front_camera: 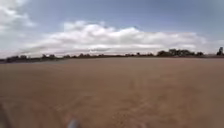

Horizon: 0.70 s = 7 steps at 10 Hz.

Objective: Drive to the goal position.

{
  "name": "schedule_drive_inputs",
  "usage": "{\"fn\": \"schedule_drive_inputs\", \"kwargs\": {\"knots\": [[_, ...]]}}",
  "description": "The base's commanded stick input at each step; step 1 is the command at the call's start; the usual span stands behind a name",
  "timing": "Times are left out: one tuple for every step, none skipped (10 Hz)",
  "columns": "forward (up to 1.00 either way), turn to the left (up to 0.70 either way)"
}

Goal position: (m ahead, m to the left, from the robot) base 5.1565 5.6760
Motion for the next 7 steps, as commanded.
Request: {"fn": "schedule_drive_inputs", "kwargs": {"knots": [[0.7,0.0],[0.7,0.0],[0.7,0.0],[0.7,0.0],[0.7,0.0],[0.7,0.0],[0.7,0.0]]}}
